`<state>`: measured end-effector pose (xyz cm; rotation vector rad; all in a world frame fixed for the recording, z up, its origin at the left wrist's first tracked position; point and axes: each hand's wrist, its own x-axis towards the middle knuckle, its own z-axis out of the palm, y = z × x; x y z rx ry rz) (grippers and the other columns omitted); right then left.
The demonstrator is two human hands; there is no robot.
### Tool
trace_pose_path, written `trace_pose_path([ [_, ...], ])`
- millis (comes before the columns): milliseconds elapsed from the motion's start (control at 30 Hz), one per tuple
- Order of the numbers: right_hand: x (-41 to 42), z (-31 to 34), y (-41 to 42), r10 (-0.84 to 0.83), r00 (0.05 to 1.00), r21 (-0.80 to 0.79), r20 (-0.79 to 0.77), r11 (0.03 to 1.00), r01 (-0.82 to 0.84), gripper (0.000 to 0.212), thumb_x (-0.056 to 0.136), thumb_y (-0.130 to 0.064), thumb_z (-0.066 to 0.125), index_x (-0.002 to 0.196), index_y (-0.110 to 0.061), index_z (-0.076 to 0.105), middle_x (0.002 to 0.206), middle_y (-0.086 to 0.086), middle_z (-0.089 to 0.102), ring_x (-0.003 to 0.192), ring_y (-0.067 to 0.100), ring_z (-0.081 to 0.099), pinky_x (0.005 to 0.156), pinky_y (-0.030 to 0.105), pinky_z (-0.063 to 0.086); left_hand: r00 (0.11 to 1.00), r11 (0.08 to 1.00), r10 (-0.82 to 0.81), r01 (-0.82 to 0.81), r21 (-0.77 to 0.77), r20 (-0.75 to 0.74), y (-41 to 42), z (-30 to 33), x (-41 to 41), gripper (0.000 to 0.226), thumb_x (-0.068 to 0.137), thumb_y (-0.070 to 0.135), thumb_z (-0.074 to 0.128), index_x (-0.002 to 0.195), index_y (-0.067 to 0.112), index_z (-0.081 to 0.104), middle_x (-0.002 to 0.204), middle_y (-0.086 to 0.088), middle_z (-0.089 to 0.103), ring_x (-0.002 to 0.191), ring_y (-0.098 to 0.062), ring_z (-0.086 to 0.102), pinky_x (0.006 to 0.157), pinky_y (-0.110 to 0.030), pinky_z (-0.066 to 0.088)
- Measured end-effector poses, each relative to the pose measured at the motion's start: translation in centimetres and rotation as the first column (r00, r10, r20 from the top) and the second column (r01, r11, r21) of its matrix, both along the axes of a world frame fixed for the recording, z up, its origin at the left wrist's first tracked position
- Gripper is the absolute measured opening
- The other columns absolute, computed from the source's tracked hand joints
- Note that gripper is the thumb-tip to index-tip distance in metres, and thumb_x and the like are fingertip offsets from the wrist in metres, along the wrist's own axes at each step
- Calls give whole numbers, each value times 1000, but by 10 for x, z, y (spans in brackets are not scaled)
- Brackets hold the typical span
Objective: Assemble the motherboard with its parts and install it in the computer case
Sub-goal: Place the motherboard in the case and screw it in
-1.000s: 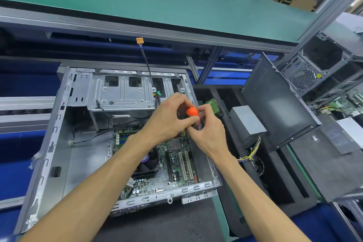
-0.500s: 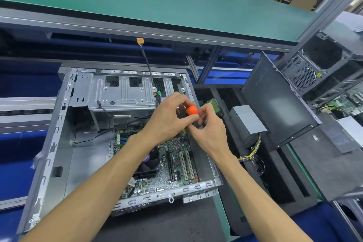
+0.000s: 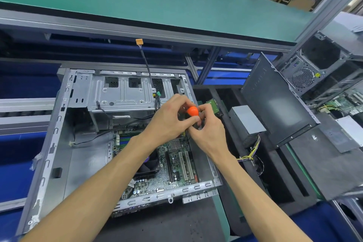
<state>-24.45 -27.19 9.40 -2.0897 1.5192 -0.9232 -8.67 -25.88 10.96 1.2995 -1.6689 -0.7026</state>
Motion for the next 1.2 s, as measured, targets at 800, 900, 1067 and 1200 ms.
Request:
trace_pose_path([
  [800, 1, 0, 3, -78, 996, -58, -42, 995, 76, 38, 81, -55, 72, 86, -32, 43, 65, -6, 54, 61, 12, 53, 53, 27, 43, 994, 959, -46, 17, 282, 96, 18, 18, 67, 16, 100, 27, 58, 103, 28, 73, 89, 11, 74, 86, -7, 70, 84, -36, 57],
  [900, 2, 4, 5, -78, 996, -110, 40, 991, 82, 30, 85, -49, 72, 90, -32, 48, 74, -6, 57, 67, 14, 55, 60, 33, 48, 967, 921, -139, 48, 387, 212, 33, 14, 88, 12, 97, 31, 61, 99, 33, 73, 82, 18, 72, 79, 1, 67, 78, -24, 54],
  [1067, 16, 21, 7, -16, 893, -83, 449, 995, 59, 13, 92, -20, 64, 90, -23, 51, 72, -14, 65, 64, 3, 67, 60, 19, 48, 927, 896, -210, 56, 441, 309, 50, -5, 94, 10, 91, 37, 69, 100, 36, 71, 88, 18, 69, 80, 2, 62, 74, -17, 48],
  [1200, 28, 32, 4, 7, 779, -36, 627, 999, 19, 8, 84, -16, 53, 87, -22, 49, 76, 8, 66, 59, 13, 68, 53, 24, 50, 835, 847, -338, 69, 527, 434, 50, -20, 89, 34, 85, 47, 72, 117, 39, 62, 114, 16, 59, 94, -4, 61, 90, -34, 51],
])
